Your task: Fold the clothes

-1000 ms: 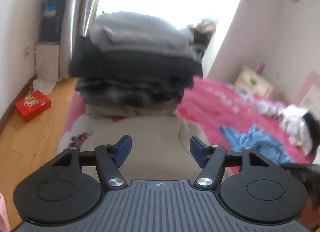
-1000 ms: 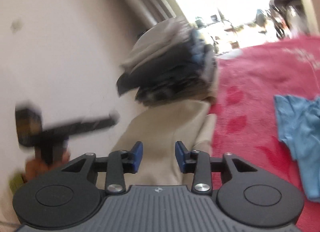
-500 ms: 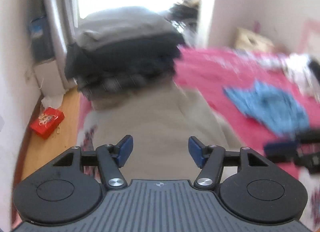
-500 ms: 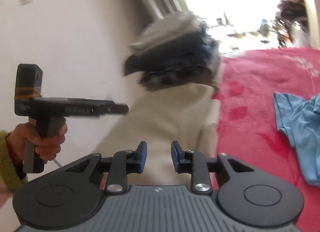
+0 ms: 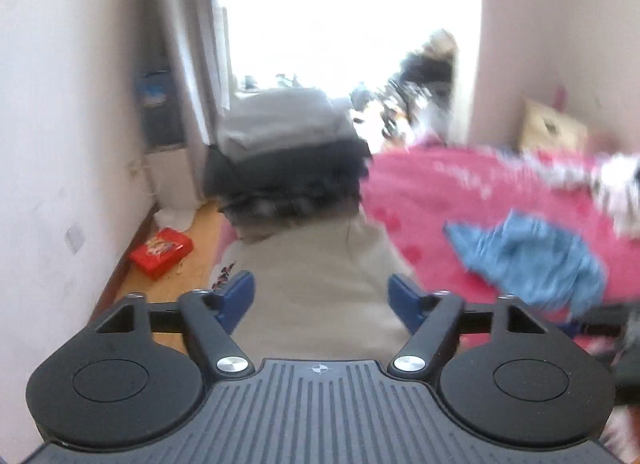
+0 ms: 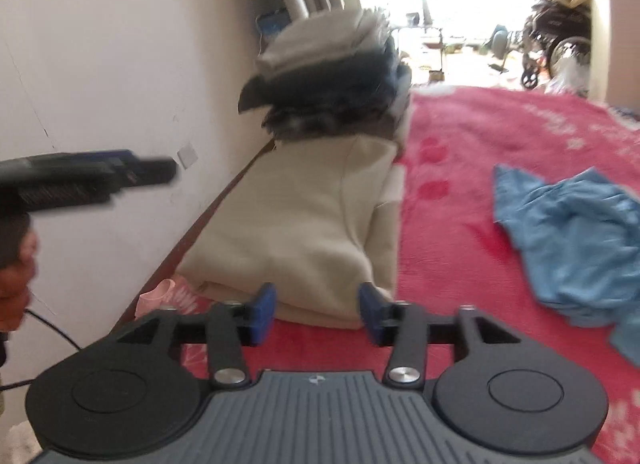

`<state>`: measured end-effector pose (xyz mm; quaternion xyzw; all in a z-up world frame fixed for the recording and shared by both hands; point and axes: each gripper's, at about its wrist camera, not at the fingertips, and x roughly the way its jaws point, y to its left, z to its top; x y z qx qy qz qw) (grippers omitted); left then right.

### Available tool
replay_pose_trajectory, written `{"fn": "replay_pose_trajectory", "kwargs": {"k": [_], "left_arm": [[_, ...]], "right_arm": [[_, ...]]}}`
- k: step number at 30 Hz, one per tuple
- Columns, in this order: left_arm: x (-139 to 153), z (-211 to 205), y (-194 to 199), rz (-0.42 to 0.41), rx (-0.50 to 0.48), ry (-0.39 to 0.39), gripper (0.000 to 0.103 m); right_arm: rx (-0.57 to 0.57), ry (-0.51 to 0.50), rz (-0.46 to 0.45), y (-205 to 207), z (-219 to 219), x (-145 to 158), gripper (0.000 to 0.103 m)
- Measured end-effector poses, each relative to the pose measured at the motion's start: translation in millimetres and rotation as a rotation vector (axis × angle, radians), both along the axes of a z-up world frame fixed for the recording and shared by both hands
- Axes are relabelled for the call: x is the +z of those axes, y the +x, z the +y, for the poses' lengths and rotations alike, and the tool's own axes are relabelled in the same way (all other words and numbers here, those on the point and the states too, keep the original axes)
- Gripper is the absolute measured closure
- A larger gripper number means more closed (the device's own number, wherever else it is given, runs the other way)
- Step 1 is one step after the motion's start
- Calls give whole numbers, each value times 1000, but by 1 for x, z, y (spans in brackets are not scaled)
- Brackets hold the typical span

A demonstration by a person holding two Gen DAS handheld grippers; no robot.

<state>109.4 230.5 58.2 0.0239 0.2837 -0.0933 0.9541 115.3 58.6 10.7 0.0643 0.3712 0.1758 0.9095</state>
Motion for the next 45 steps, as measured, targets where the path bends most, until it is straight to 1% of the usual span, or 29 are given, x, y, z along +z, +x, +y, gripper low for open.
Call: {"fn": "replay_pose_trajectory", "kwargs": {"k": [1, 2, 3, 5, 7, 10, 12, 17, 20, 22, 27, 30, 33, 38, 45], "left_arm": [[9, -4, -11, 3, 17, -37, 3], [13, -6, -16, 13, 27, -73, 0], [16, -11, -25, 23, 40, -101, 0], [16, -24, -44, 50, 84, -109, 0], [14, -36, -55, 79, 144, -102, 0], [9, -43, -70, 117, 219, -117, 0], [8, -41, -80, 138, 257, -123, 0], [3, -44, -100, 155, 333, -52, 0], [-6, -42, -105, 175, 347, -59, 0], [-12, -42, -106, 195, 356, -55, 0], [-19, -46, -109, 203, 403, 28, 0], [-22, -45, -112, 198, 420, 51, 0], [-23, -41, -114, 204, 435, 52, 0], [-26, -43, -116, 203, 447, 86, 0], [-28, -41, -119, 206, 468, 91, 0]], "right_arm": [[7, 4, -14, -11, -3, 9, 36], [11, 9, -28, -21, -8, 16, 25], [6, 2, -43, -31, -11, 19, 21], [-12, -32, -72, -49, -14, 25, 8], [-28, -79, -82, -64, -19, 26, 3], [-51, -151, -69, -81, -27, 24, 2], [-71, -178, -51, -88, -32, 21, 2], [-130, -157, -3, -99, -41, 10, 1], [-126, -147, 15, -102, -39, 6, 0], [-124, -156, 13, -106, -36, 7, 0], [-124, -183, -22, -111, -29, 13, 0], [-156, -201, -1, -108, -25, 13, 0], [-167, -224, 13, -107, -20, 12, 0], [-160, -243, 30, -105, -12, 11, 0], [-153, -263, 34, -104, -4, 12, 0]]}}
